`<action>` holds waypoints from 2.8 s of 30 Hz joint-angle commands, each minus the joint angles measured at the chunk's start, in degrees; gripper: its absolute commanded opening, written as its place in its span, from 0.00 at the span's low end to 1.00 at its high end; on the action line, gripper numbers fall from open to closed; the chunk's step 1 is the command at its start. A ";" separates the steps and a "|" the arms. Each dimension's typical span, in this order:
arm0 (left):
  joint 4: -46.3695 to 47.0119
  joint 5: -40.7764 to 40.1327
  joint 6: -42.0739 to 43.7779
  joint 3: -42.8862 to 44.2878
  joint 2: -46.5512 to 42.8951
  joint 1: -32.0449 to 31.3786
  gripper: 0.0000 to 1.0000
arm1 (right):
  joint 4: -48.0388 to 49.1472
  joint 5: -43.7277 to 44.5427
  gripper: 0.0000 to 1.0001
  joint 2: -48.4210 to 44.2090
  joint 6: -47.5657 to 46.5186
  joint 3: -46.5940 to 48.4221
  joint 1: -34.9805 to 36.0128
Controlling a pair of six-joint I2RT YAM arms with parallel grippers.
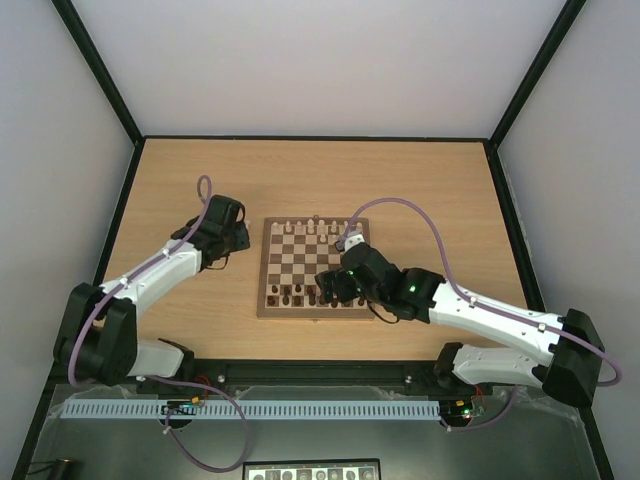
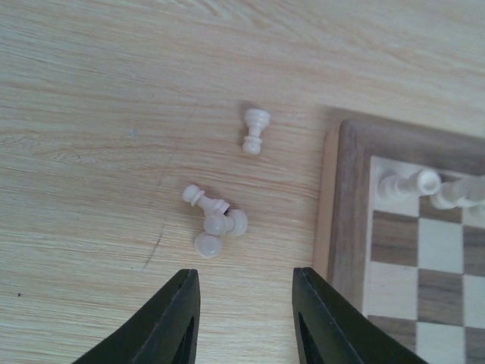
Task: Set up the chess pieces on the board
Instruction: Pick up the chess piece at the center of the board, then place the chess piece on the chessboard.
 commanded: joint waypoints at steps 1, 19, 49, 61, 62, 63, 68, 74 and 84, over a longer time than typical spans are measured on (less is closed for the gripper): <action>1.66 -0.46 -0.05 -1.32 2.19 0.27 0.35 | 0.73 -0.73 0.99 -1.54 0.73 -1.45 -0.29; 5.30 -0.88 0.38 -0.78 10.63 1.64 0.22 | 1.14 -0.72 0.99 -2.32 0.39 -2.98 -0.29; 6.19 -0.18 1.61 2.25 15.89 2.73 0.07 | 2.95 -0.65 0.98 0.12 -1.08 -3.06 -0.29; 0.95 1.98 1.83 1.17 7.73 2.10 0.06 | 3.92 -1.13 0.99 1.26 -1.29 -2.74 -0.29; 0.25 2.17 1.81 1.44 7.13 1.90 0.06 | 4.08 -1.18 0.98 1.41 -1.24 -2.71 -0.29; -0.45 2.09 1.80 1.77 6.51 1.67 0.06 | 4.15 -1.34 0.99 1.57 -1.20 -2.59 -0.25; -3.07 2.32 1.87 2.36 2.86 1.11 0.07 | 4.16 -1.75 0.99 1.83 -1.11 -2.06 -0.29; -6.75 2.47 2.27 5.59 0.76 -1.47 0.07 | 3.05 -0.89 0.99 0.98 -1.19 -1.62 -0.24; -9.87 0.71 2.34 14.10 8.09 -9.78 0.09 | -0.85 1.98 0.99 -2.71 -0.91 -1.62 -0.25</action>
